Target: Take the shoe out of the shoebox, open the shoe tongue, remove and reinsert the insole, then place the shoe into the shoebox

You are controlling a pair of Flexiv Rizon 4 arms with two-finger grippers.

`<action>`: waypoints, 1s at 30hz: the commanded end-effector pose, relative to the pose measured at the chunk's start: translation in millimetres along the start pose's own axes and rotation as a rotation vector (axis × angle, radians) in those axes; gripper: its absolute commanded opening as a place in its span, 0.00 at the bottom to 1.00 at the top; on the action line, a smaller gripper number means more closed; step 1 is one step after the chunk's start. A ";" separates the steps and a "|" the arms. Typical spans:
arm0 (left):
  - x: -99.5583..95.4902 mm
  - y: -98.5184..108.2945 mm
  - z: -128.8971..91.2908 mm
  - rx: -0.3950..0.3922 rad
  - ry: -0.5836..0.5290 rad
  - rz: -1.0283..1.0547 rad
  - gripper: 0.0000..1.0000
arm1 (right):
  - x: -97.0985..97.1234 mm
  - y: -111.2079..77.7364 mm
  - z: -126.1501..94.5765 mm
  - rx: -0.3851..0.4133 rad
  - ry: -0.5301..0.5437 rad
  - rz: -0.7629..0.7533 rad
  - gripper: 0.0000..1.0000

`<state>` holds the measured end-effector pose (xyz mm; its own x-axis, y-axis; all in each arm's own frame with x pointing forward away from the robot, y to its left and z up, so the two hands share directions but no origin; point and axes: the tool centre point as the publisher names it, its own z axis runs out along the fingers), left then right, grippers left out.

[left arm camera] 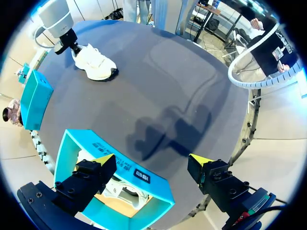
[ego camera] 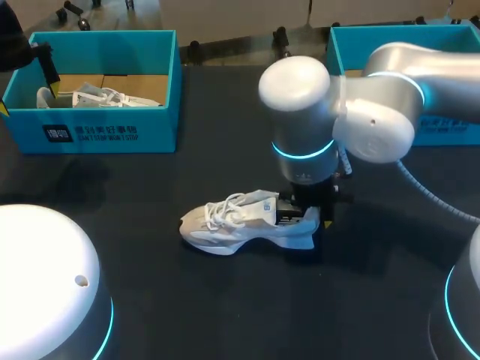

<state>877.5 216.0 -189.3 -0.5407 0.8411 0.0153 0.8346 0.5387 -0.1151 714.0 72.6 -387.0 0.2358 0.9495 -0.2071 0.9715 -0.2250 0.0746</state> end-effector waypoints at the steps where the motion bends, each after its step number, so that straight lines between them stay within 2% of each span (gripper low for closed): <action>1: 0.0 0.2 -0.4 -0.001 0.002 0.000 1.00 | -0.9 -1.0 3.3 -0.002 0.017 0.007 0.04; 2: 0.0 0.2 -0.4 -0.001 0.002 0.000 1.00 | -0.9 -1.1 3.3 0.000 0.022 0.006 0.20; 3: 0.0 0.2 -0.4 -0.001 0.002 0.000 1.00 | -1.7 -1.1 2.7 -0.001 0.023 0.007 0.43; 5: 0.0 0.2 -0.4 -0.001 0.002 0.000 1.00 | -2.2 -1.3 1.6 0.000 0.036 0.007 0.54; 6: 0.0 0.2 -0.4 -0.001 0.002 0.000 1.00 | -2.7 -1.6 -0.4 -0.002 0.045 0.005 0.67; 7: 0.0 0.2 -0.4 -0.001 0.002 0.000 1.00 | -3.0 -1.7 -1.8 0.003 0.056 -0.004 0.71; 8: 0.0 0.2 -0.4 -0.001 0.002 0.000 1.00 | -3.1 -1.9 -4.0 0.003 0.059 -0.008 0.93; 9: 0.0 0.2 -0.4 -0.001 0.002 0.000 1.00 | -3.5 -2.3 -6.5 0.002 0.061 -0.011 1.00; 15: 0.0 0.2 -0.4 -0.001 0.002 0.000 1.00 | -5.6 -4.5 -21.3 0.009 0.116 -0.106 1.00; 22: 0.0 0.2 -0.4 -0.001 0.002 0.000 1.00 | -9.0 -2.0 -40.1 -0.004 0.220 -0.320 1.00; 28: 0.0 0.2 -0.4 -0.001 0.002 0.000 1.00 | -6.7 1.4 -57.1 -0.036 0.224 -0.506 1.00; 30: 0.0 0.2 -0.4 -0.001 0.002 0.000 1.00 | -5.6 1.8 -64.0 -0.057 0.265 -0.583 1.00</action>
<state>877.5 216.0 -189.2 -0.5407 0.8411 0.0153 0.8347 0.5386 -0.1151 716.1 86.6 -332.5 -0.2861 0.9577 -0.0325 0.9562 0.2875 0.0554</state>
